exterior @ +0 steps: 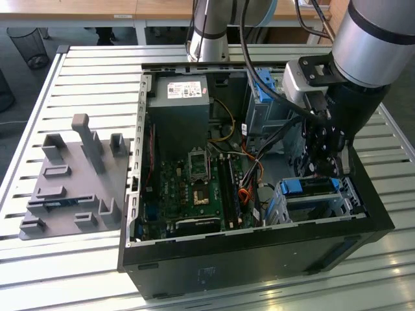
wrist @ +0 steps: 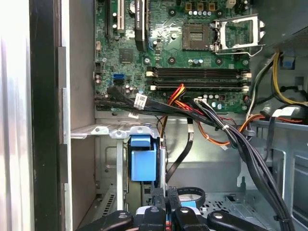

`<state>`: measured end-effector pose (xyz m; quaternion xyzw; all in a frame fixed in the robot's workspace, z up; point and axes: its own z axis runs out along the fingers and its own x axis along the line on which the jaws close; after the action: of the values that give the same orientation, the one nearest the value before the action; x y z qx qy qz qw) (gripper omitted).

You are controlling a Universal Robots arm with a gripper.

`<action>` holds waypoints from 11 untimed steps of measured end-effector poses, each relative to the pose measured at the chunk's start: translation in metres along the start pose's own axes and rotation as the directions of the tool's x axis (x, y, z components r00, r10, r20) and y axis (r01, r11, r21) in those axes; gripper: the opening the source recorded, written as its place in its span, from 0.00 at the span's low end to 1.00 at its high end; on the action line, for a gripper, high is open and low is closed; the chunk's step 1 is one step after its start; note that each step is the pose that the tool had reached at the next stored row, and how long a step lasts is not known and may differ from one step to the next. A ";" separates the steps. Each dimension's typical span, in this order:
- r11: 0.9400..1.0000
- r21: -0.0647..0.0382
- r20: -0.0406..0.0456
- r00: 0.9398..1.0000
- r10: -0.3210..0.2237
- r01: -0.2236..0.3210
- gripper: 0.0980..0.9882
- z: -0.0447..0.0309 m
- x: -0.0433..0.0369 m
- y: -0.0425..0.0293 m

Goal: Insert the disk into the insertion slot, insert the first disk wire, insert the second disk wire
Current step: 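Insert the second disk wire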

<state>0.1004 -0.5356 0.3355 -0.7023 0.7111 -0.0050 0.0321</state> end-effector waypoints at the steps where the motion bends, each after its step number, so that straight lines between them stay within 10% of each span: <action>1: 1.000 0.000 0.002 1.000 0.000 0.000 0.06 -0.0001 0.0019 0.0000; 11: 1.000 0.000 0.003 1.000 -0.007 0.007 0.06 -0.0002 0.0091 -0.0001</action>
<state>0.1004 -0.5447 0.3354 -0.7049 0.7085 -0.0038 0.0331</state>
